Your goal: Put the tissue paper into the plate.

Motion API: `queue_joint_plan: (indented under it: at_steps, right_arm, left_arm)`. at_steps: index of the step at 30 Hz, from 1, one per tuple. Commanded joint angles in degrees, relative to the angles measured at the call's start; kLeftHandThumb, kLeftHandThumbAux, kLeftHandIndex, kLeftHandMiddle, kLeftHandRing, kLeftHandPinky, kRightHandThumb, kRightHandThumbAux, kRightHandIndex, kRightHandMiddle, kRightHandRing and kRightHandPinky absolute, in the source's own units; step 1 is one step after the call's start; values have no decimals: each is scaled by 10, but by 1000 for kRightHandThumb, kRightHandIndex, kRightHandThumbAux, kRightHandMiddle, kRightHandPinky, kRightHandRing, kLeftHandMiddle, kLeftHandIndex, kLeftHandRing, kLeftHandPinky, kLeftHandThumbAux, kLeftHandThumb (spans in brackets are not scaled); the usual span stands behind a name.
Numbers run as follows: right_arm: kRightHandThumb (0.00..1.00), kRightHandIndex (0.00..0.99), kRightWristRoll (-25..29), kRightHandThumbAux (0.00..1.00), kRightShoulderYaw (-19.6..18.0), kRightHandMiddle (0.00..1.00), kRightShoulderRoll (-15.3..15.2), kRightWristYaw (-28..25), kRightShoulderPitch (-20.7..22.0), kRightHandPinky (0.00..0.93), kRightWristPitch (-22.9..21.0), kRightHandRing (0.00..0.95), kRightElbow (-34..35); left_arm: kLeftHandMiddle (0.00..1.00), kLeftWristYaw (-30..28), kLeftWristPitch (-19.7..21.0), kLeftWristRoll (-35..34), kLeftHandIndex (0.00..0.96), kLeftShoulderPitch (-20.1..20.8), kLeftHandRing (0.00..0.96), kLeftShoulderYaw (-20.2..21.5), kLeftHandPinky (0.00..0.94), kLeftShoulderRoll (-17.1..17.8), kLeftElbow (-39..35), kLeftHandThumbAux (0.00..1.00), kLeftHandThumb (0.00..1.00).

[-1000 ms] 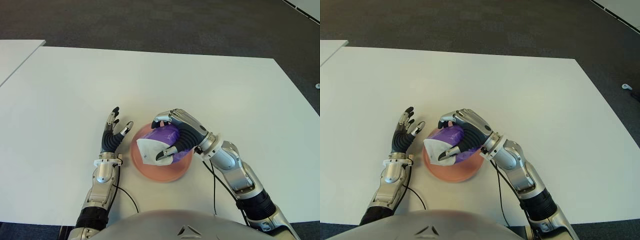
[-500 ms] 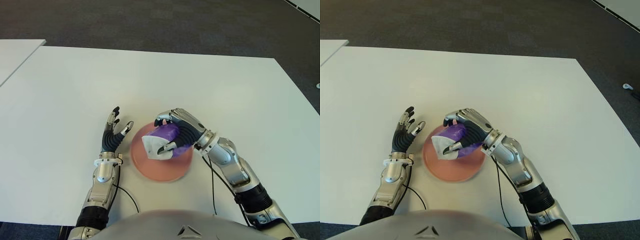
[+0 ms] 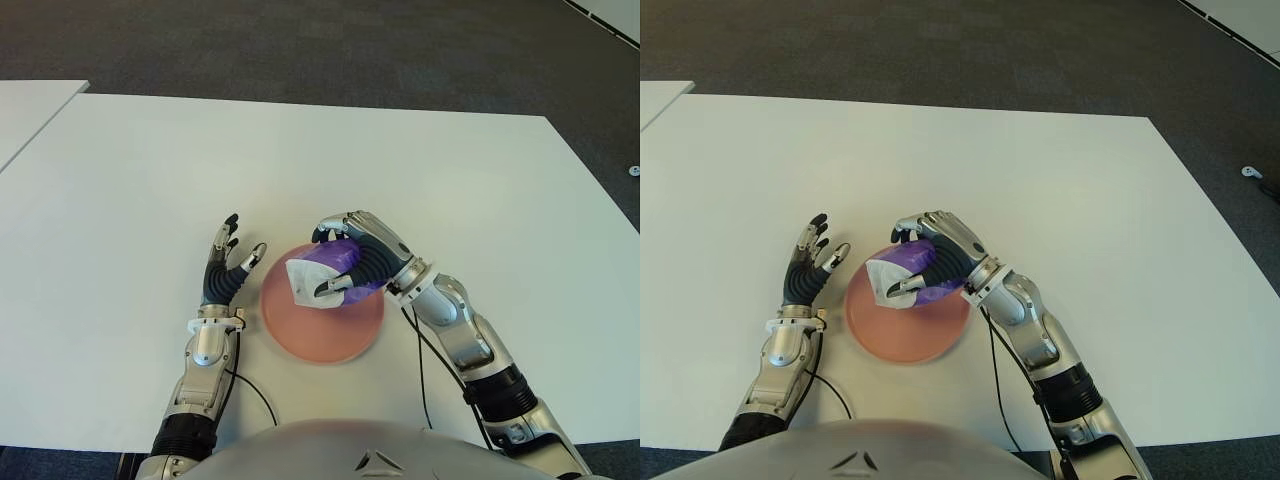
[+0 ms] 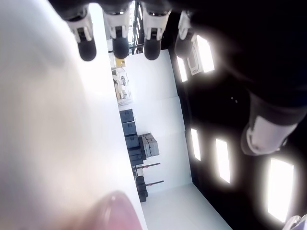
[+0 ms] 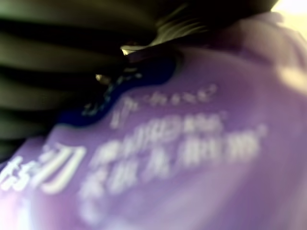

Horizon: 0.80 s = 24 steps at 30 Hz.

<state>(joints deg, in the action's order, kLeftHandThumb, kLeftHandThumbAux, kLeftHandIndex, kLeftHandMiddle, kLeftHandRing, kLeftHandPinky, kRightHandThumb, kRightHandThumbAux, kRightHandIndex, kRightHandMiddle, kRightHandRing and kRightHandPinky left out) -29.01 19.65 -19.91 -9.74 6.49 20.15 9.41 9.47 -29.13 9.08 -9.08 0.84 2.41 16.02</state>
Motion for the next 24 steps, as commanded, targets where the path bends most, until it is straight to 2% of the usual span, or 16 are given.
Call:
queue_joint_plan:
  at_steps: [1,17,24]
  right_arm:
    - [853,398,-5,678,-2,540,3,12,-10,848,10,854,-10]
    - [853,398,-24,678,-4,540,13,66,-9,852,27,854,-56]
    - [853,398,-16,678,-2,538,16,64,-14,852,27,855,-60]
  left_arm:
    - [0,-5,11,-1,0,-12,0,-2,0,0,5,542,0]
    - [0,-3,5,5,0,-13,0,-2,0,5,2,531,0]
    - [0,2,-4,11,0,-11,0,-3,0,6,8,525,0]
